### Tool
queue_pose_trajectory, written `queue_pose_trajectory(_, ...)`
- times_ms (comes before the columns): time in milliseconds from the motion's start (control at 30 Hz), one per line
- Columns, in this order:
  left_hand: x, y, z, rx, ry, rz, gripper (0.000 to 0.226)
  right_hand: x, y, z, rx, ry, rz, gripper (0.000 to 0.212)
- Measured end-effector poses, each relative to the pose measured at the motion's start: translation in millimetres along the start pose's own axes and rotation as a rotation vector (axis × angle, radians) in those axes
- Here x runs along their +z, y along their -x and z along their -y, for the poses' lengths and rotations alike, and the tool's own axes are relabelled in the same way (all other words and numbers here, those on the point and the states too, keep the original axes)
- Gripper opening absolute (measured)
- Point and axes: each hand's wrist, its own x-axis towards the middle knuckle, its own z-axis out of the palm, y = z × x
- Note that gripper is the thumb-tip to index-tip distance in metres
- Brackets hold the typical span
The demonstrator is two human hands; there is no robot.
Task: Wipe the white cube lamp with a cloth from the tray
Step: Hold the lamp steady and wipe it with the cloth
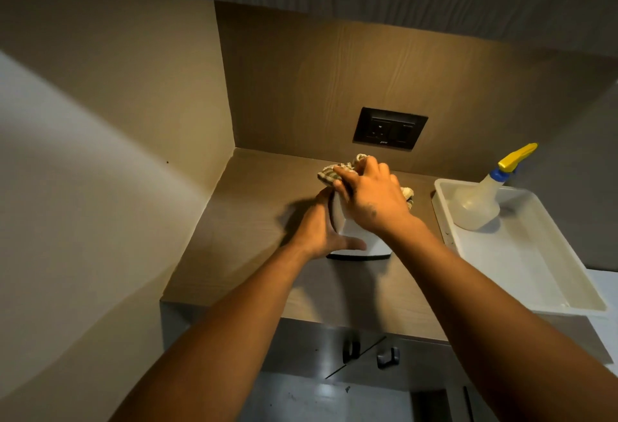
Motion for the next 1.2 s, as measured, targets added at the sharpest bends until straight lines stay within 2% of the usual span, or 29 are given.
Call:
queue_pose_trajectory(67, 2.3, 0.2, 0.8, 0.028, -0.06, 0.038, 0.081, -1.7, 19.1, 2.7, -0.082, 0.011, -0.031, 0.049)
queue_pose_trajectory(100, 1.7, 0.4, 0.2, 0.035, -0.087, 0.036, 0.082, -2.0, 30.1, -1.3, -0.113, 0.008, -0.044, 0.05)
queue_pose_trajectory(167, 0.6, 0.2, -0.5, 0.048, -0.022, -0.026, 0.107, -4.2, 46.0, -19.2, -0.103, -0.011, -0.061, 0.05)
queue_pose_trajectory(233, -4.0, 4.4, -5.1, 0.014, 0.052, -0.026, 0.121, -6.6, 44.2, -42.4, 0.009, -0.036, -0.05, 0.049)
queue_pose_trajectory(367, -4.7, 3.3, -11.4, -0.019, 0.116, -0.008, 0.127, -2.9, 12.4, -55.1, 0.243, -0.038, 0.052, 0.05)
queue_pose_trajectory(500, -6.2, 2.2, -11.0, -0.011, 0.017, -0.017, 0.123, -0.3, -4.0, -21.6, 0.221, 0.007, 0.001, 0.048)
queue_pose_trajectory(567, -7.9, 0.6, -5.1, 0.075, -0.048, 0.007, 0.109, 1.7, -1.7, 5.5, 0.146, 0.011, -0.025, 0.046)
queue_pose_trajectory(600, -8.0, 0.0, -4.0, 0.165, -0.074, 0.045, 0.089, 4.5, 2.5, 19.0, 0.103, 0.028, -0.034, 0.045)
queue_pose_trajectory(633, -6.8, -2.6, -8.4, 0.198, 0.04, 0.073, 0.063, 6.9, 8.2, 30.5, 0.066, 0.059, -0.041, 0.044)
queue_pose_trajectory(667, -11.0, -3.8, -8.4, 0.145, 0.333, 0.11, 0.043, 8.0, 15.2, 37.0, 0.04, 0.091, -0.048, 0.044)
queue_pose_trajectory(700, -8.2, -4.7, -3.7, 0.148, 0.416, 0.157, 0.038, 7.8, 22.4, 36.5, 0.026, 0.107, -0.054, 0.045)
queue_pose_trajectory(733, -3.7, -1.1, -6.6, 0.116, 0.339, 0.196, 0.036, 6.3, 28.7, 29.2, 0.024, 0.101, -0.062, 0.046)
queue_pose_trajectory(767, -6.8, 2.3, -8.7, 0.062, 0.163, 0.146, 0.036, 3.8, 34.1, 17.2, 0.036, 0.076, -0.078, 0.046)
queue_pose_trajectory(800, -7.2, 1.3, -6.6, 0.033, 0.027, 0.078, 0.061, 0.8, 38.2, 2.5, 0.071, 0.052, -0.091, 0.047)
queue_pose_trajectory(833, -4.1, -0.2, -2.9, 0.008, 0.019, 0.016, 0.094, -1.8, 40.3, -11.9, 0.129, 0.033, -0.092, 0.047)
queue_pose_trajectory(867, -3.1, 0.3, -0.9, 0.02, 0.026, 0.001, 0.115, -3.7, 39.3, -24.3, 0.202, 0.014, -0.077, 0.047)
queue_pose_trajectory(900, -3.7, 1.1, -2.0, 0.01, 0.085, -0.005, 0.125, -4.7, 35.2, -33.7, 0.276, -0.005, -0.051, 0.047)
queue_pose_trajectory(1000, -2.0, -1.4, -2.1, 0.013, 0.158, -0.004, 0.13, -1.5, 14.6, -40.3, 0.386, -0.012, 0.01, 0.048)
queue_pose_trajectory(1200, -4.8, -1.4, -3.0, 0.025, 0.152, -0.002, 0.124, 6.5, -10.8, -21.1, 0.267, 0.032, -0.001, 0.049)
